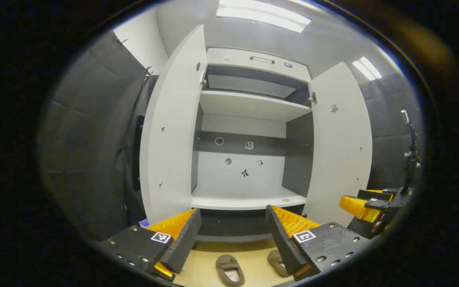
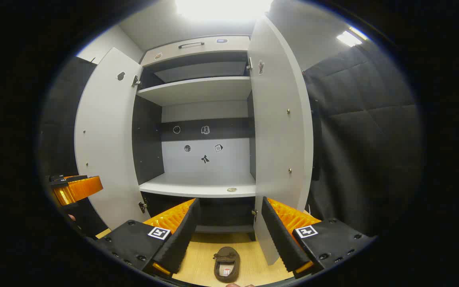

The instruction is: Grab one shoe with the right hand and put it into the shoe cabinet, grab the other shoe with the left hand and put it into the shoe cabinet; then close the right door with the right hand and the left door with the left hand.

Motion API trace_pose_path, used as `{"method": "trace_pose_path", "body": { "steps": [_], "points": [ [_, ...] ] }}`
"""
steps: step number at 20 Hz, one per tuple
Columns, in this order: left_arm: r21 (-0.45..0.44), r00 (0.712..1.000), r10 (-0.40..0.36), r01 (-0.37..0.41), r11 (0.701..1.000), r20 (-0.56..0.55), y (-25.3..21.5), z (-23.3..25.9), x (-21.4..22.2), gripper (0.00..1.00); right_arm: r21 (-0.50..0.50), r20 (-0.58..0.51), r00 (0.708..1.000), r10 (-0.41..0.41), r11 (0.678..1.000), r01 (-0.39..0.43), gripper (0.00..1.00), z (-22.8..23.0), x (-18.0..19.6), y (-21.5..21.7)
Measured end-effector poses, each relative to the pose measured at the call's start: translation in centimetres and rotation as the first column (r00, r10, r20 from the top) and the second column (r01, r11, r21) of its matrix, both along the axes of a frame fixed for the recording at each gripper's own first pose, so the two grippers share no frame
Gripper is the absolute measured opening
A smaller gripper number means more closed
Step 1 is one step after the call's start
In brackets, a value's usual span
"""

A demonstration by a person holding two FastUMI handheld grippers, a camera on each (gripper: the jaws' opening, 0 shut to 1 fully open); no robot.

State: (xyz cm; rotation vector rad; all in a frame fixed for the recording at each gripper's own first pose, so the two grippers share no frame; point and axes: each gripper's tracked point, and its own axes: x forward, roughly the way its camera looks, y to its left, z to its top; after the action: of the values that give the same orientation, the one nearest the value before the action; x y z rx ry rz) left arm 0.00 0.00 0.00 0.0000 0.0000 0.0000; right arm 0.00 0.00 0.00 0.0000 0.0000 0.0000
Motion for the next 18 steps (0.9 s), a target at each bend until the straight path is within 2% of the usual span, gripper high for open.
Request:
{"method": "trace_pose_path", "body": {
  "steps": [1, 2, 3, 4, 5, 6, 7, 8, 9, 10, 11, 12, 13, 17, 18],
  "points": [
    [-0.003, 1.000, 0.000, 0.000, 1.000, -0.003, 0.0, -0.2, 0.0, 0.89, 0.000, -0.007, 1.000, 0.001, 1.000, -0.001, 0.98, -0.2, 0.1, 0.0],
    [-0.006, 1.000, -0.001, 0.001, 1.000, -0.009, 0.1, -0.3, 0.0, 0.89, -0.005, -0.013, 1.000, 0.001, 1.000, -0.001, 0.98, -0.4, 0.2, 0.0],
    [-0.008, 1.000, -0.001, 0.001, 1.000, -0.017, 0.3, -0.6, 0.0, 0.99, -0.012, -0.013, 1.000, 0.004, 1.000, -0.004, 0.98, -0.3, 0.3, 0.1],
    [-0.008, 1.000, 0.002, -0.002, 1.000, -0.023, 0.4, -0.9, -0.1, 0.99, -0.019, -0.012, 1.000, 0.007, 1.000, -0.008, 0.92, -0.3, 0.3, 0.1],
    [-0.008, 1.000, 0.004, -0.004, 1.000, -0.027, 0.6, -0.9, -0.2, 0.99, -0.022, -0.010, 1.000, 0.012, 1.000, -0.013, 0.92, -0.3, 0.4, 0.2],
    [-0.012, 1.000, 0.001, -0.001, 1.000, -0.028, 0.7, -1.1, -0.6, 0.99, -0.024, -0.008, 1.000, 0.014, 1.000, -0.014, 0.92, -0.3, 0.4, 0.3],
    [-0.024, 0.999, -0.007, 0.006, 1.000, -0.031, 0.6, -1.2, -0.9, 0.94, -0.025, -0.008, 1.000, 0.013, 1.000, -0.013, 0.98, -0.3, 0.5, 0.2],
    [-0.040, 0.999, -0.017, 0.016, 0.999, -0.029, 0.4, -1.1, -1.0, 0.94, -0.024, -0.010, 1.000, 0.011, 1.000, -0.011, 0.98, -0.4, 0.5, 0.2],
    [-0.052, 0.999, -0.024, 0.023, 0.998, -0.021, 0.2, -0.9, -1.0, 0.94, -0.018, -0.017, 1.000, 0.008, 1.000, -0.008, 0.92, -0.4, 0.5, 0.1],
    [-0.057, 1.000, -0.028, 0.027, 0.998, -0.009, -0.1, -0.8, -1.1, 0.97, -0.012, -0.022, 1.000, 0.008, 1.000, -0.008, 0.92, -0.5, 0.5, 0.1],
    [-0.056, 1.000, -0.030, 0.030, 0.998, 0.000, -0.3, -0.6, -1.1, 0.94, -0.009, -0.024, 1.000, 0.008, 1.000, -0.008, 0.92, -0.5, 0.5, 0.0],
    [-0.055, 1.000, -0.031, 0.031, 0.998, 0.001, -0.6, -0.6, -1.0, 0.91, -0.012, -0.026, 1.000, 0.004, 1.000, -0.005, 0.98, -0.6, 0.5, -0.2],
    [-0.053, 1.000, -0.031, 0.031, 0.998, 0.002, -0.8, -0.6, -1.1, 0.94, -0.018, -0.029, 1.000, 0.004, 1.000, -0.004, 0.98, -0.6, 0.6, -0.2],
    [-0.013, 1.000, -0.029, 0.029, 0.999, -0.008, -1.1, -1.2, -1.5, 0.94, -0.024, -0.050, 0.999, 0.009, 1.000, -0.011, 0.98, -1.3, 0.7, -0.7],
    [-0.011, 0.999, -0.025, 0.025, 1.000, -0.021, -0.9, -1.7, -1.6, 0.99, -0.019, -0.061, 0.998, 0.013, 1.000, -0.014, 0.98, -1.6, 0.8, -0.7]
  ]
}}
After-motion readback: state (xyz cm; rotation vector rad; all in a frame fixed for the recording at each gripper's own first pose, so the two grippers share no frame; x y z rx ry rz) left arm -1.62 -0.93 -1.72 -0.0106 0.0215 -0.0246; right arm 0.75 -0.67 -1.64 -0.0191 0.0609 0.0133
